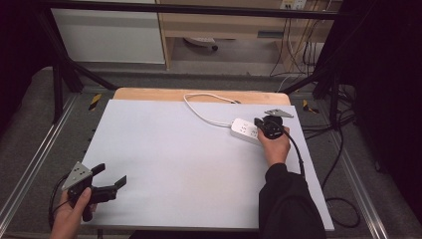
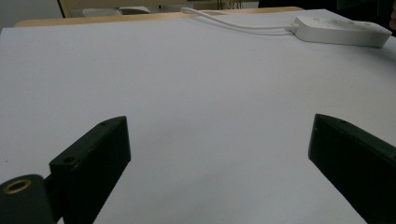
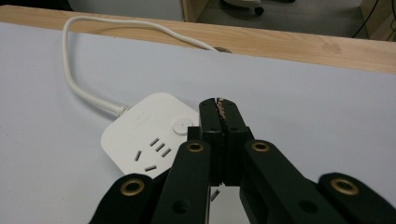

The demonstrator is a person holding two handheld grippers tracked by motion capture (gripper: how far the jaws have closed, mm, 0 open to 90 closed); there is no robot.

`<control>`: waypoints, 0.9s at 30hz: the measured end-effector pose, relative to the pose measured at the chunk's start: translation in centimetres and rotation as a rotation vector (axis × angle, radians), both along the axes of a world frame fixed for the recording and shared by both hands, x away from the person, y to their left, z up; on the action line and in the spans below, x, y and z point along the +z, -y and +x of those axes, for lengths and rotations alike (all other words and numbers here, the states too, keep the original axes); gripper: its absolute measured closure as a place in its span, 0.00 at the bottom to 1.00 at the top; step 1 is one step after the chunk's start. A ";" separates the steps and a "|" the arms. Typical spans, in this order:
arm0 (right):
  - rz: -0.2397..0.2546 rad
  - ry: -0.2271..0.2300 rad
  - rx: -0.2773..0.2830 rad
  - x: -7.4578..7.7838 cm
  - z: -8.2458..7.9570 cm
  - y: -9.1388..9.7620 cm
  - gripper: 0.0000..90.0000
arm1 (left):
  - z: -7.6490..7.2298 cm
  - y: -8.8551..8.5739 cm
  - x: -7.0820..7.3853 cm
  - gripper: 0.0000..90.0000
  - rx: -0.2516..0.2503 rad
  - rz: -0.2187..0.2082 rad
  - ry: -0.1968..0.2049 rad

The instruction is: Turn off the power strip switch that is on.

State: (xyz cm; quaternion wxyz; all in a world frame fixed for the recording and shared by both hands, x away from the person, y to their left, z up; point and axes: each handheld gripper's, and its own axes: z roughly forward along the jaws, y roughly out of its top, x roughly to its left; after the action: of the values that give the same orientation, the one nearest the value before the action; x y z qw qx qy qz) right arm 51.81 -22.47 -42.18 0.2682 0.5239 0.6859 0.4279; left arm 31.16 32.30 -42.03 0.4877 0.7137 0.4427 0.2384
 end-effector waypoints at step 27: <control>-0.014 -0.037 -0.064 -1.4 0.4 -0.3 1.00 | 0.0 0.0 0.0 0.06 -0.001 -0.002 -0.003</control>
State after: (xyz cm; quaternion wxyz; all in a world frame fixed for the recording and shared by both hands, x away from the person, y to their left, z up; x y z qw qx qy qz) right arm 52.19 -22.20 -43.54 0.2725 0.5517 0.6765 0.4045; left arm 31.16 32.29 -42.06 0.4876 0.7139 0.4434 0.2365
